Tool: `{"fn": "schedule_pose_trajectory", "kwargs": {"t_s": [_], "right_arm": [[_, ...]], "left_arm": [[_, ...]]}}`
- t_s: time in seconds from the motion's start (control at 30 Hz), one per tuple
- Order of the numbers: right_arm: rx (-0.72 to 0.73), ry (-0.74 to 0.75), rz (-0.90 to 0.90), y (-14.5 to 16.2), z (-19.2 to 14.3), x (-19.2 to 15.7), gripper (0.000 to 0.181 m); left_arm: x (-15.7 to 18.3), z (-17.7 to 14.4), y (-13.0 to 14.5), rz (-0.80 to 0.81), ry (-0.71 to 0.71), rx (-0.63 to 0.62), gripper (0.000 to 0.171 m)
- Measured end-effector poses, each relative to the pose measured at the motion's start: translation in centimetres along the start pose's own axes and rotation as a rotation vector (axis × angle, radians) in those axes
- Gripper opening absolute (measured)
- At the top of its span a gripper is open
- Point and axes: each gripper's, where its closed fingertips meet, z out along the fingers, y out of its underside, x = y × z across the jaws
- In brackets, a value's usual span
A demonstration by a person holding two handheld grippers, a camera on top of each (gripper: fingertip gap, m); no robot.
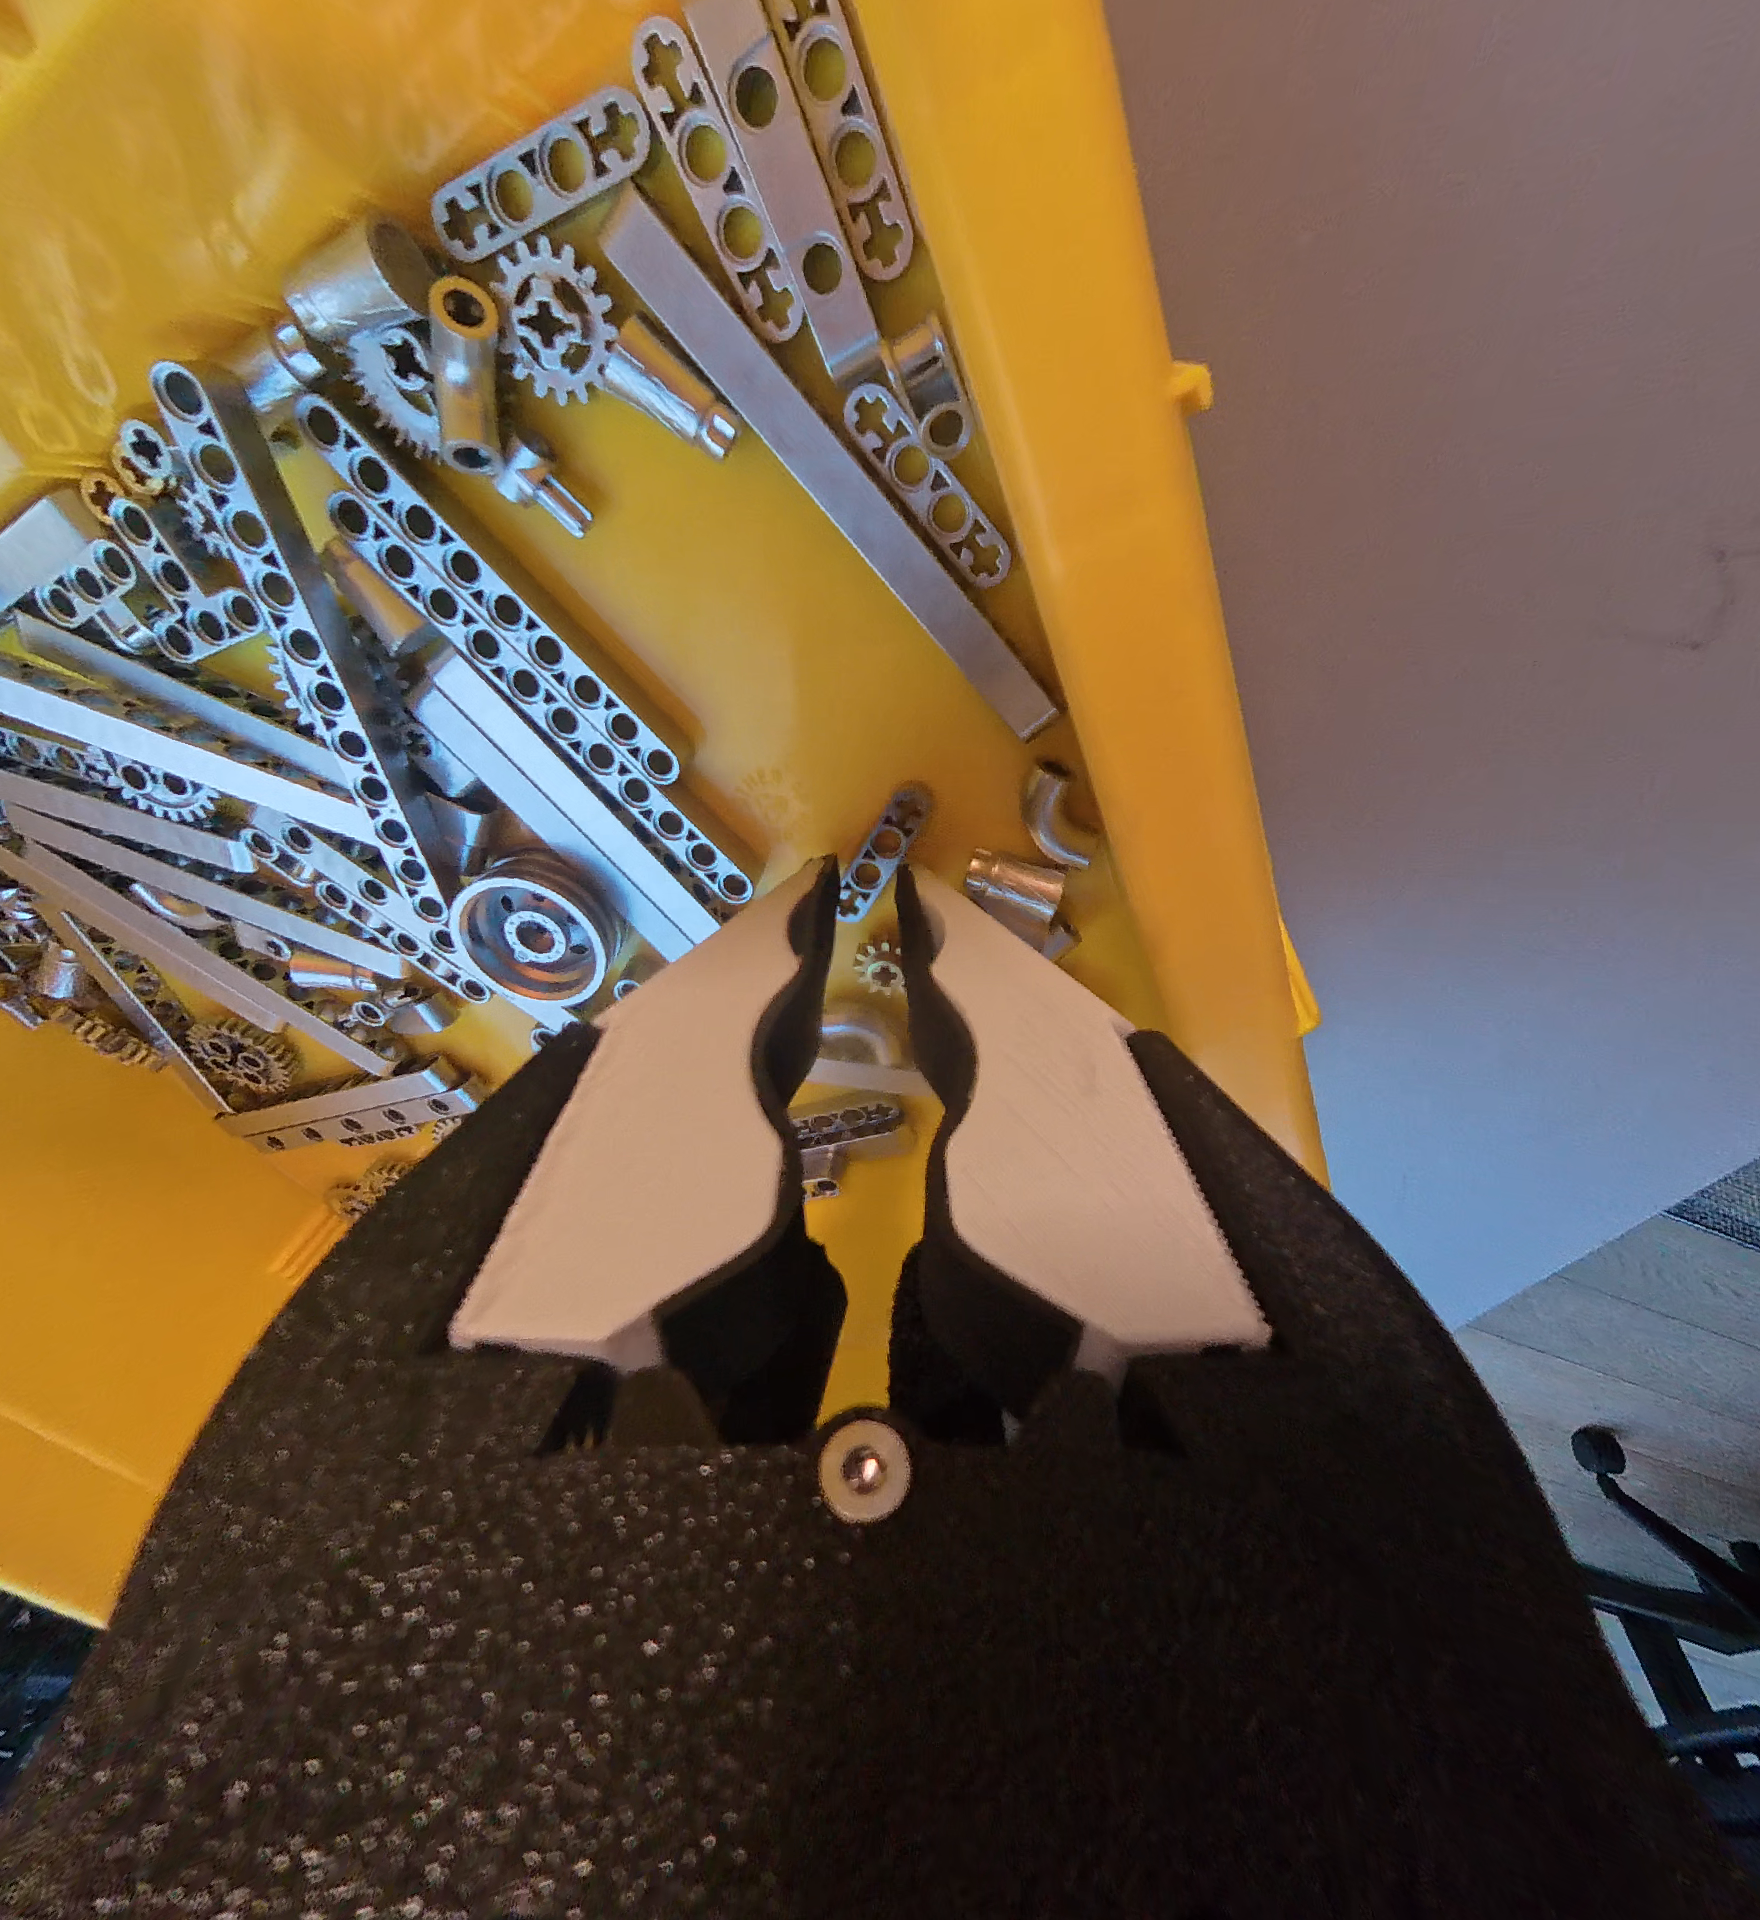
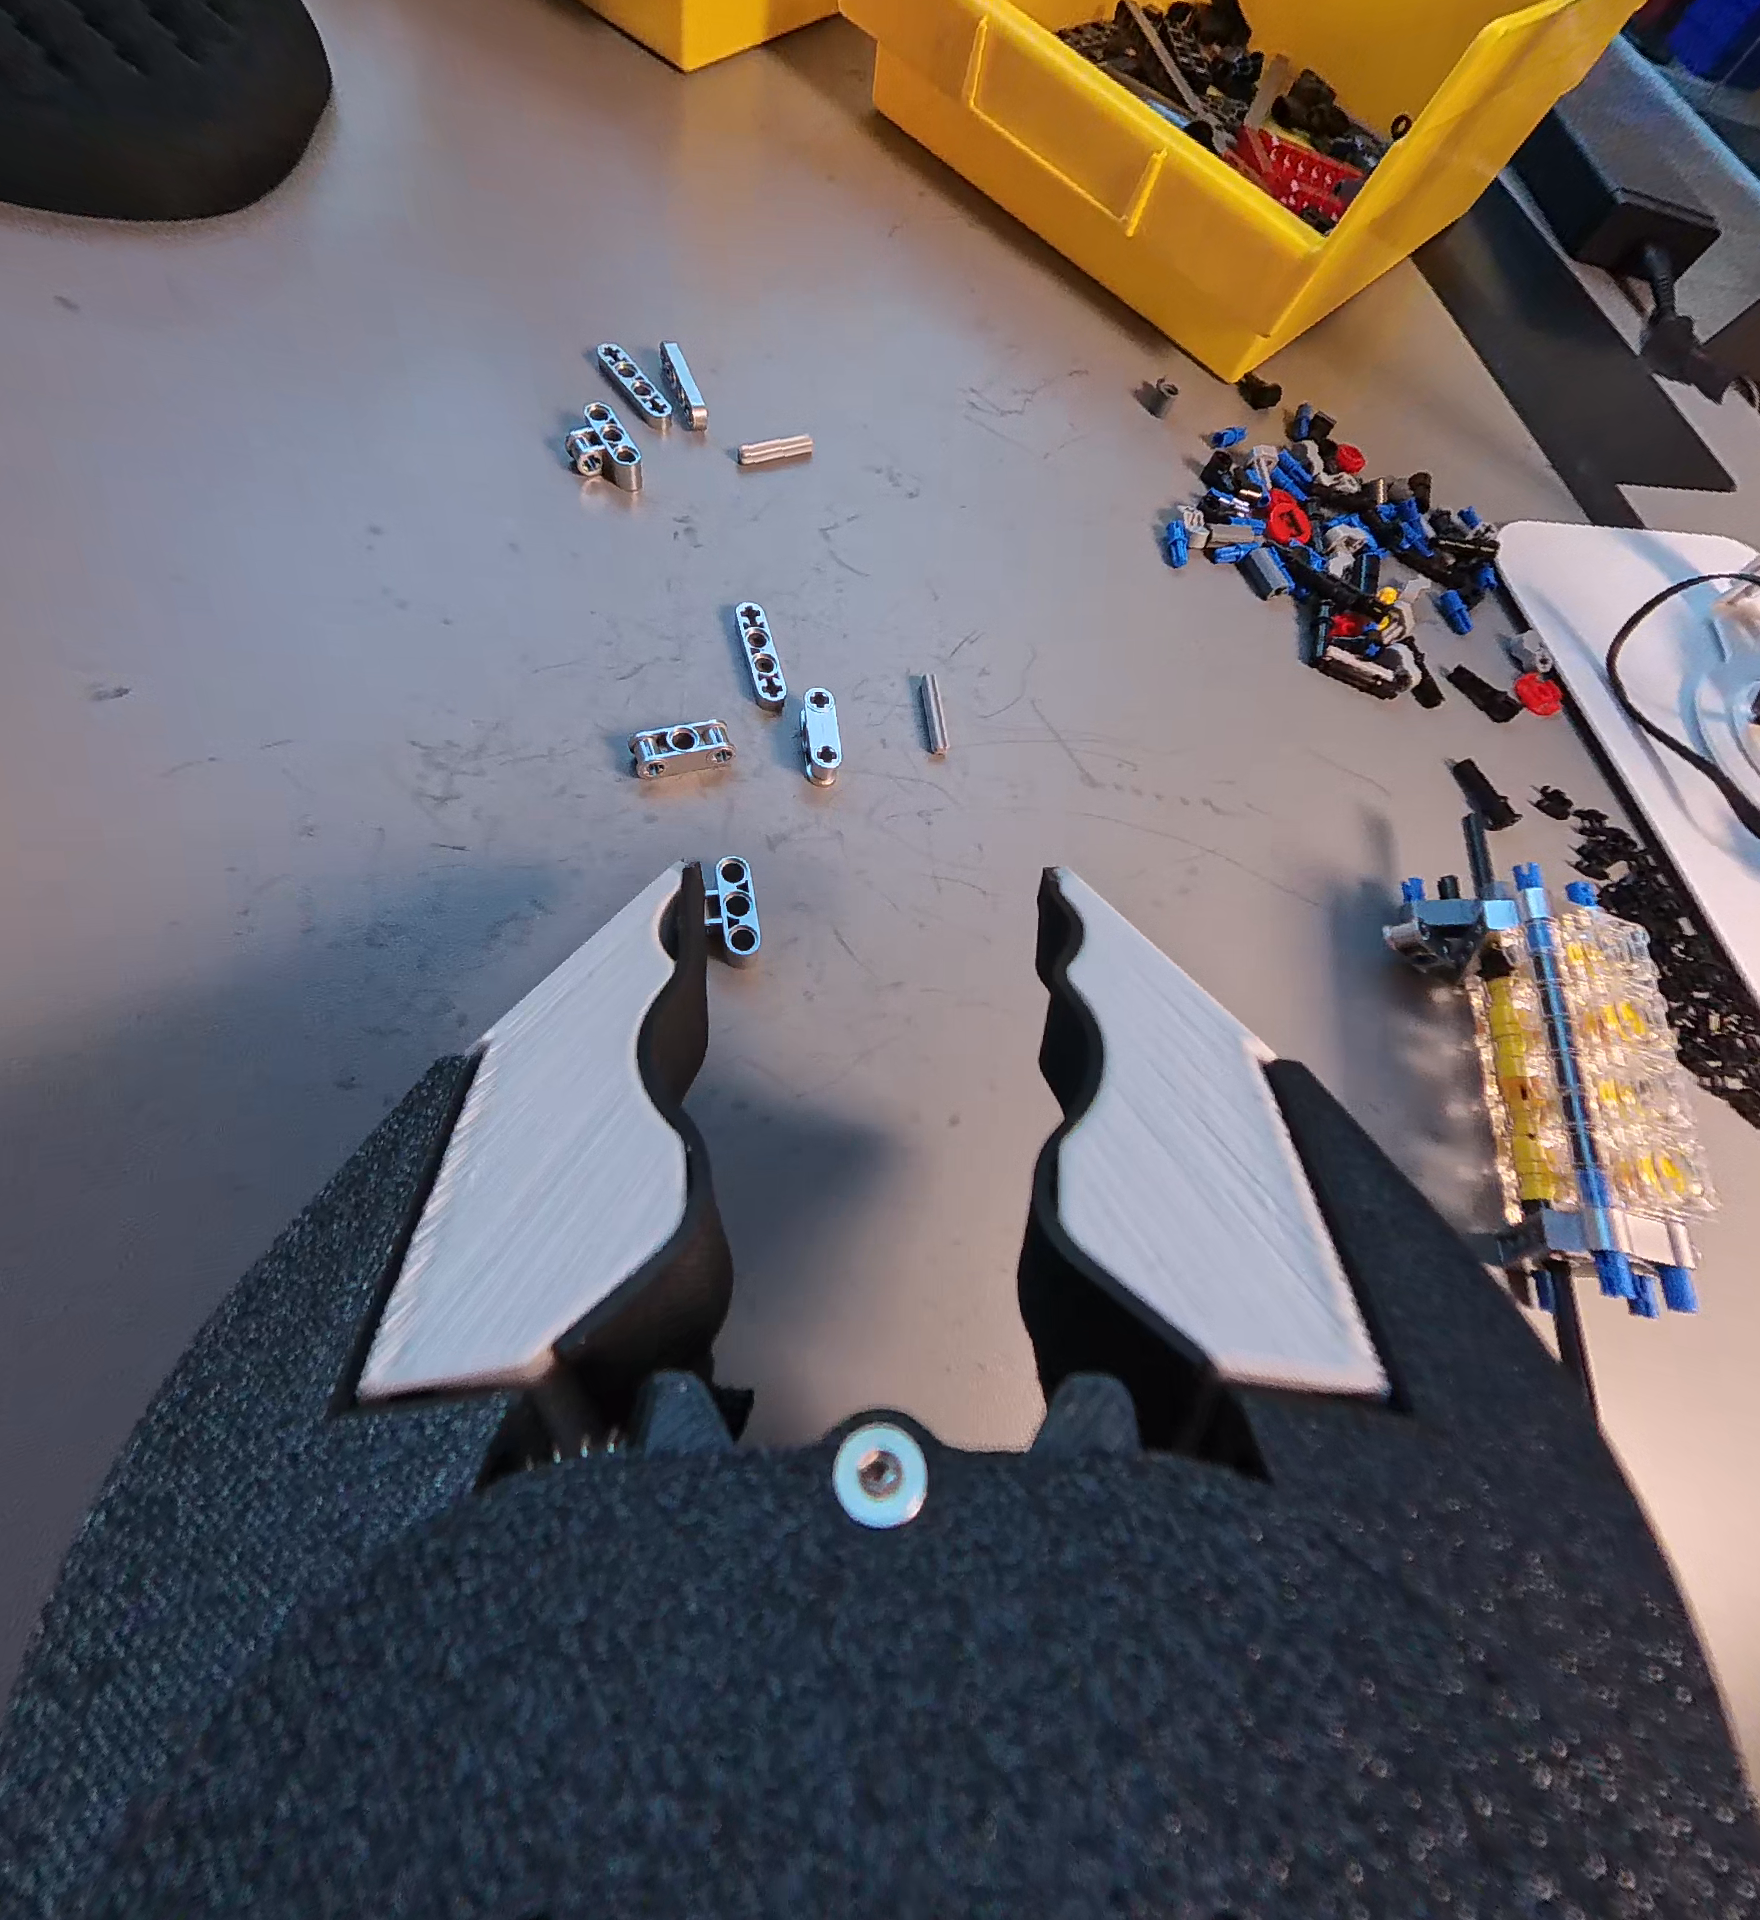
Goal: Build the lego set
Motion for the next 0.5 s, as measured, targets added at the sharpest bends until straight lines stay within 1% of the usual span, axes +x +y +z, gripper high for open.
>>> {"fn": "schedule_pose_trajectory", "kwargs": {"t_s": [0.03,0.2,0.27,0.3,0.37,0.4,0.47,0.5], "right_arm": [[0.0,0.0,0.0,0.0,0.0,0.0,0.062],[-0.002,0.0,0.0,0.0,0.0,0.0,0.062],[-0.001,0.001,-0.001,0.0,0.0,0.0,0.062],[0.0,0.001,0.0,0.0,0.0,0.0,0.062],[0.0,0.0,0.002,0.0,0.0,0.0,0.062],[-0.002,-0.002,0.003,0.1,0.0,0.0,0.062],[-0.006,-0.004,0.002,0.1,0.1,-0.1,0.062],[-0.007,-0.005,-0.001,0.1,0.1,-0.1,0.062]], "left_arm": [[0.1,0.1,0.0,0.002,0.007,-0.001,0.007],[-0.1,-0.1,-0.1,-0.022,-0.005,0.009,0.006],[-0.9,-1.3,-0.5,-0.058,-0.044,0.038,0.006],[-1.6,-2.5,-0.9,-0.084,-0.078,0.07,0.006],[-2.8,-5.7,-2.8,-0.132,-0.152,0.168,0.006],[-3.0,-7.5,-4.3,-0.146,-0.174,0.233,0.006],[-2.1,-10.6,-8.4,-0.147,-0.188,0.361,0.006],[-1.0,-11.5,-10.7,-0.132,-0.168,0.412,0.006]]}}
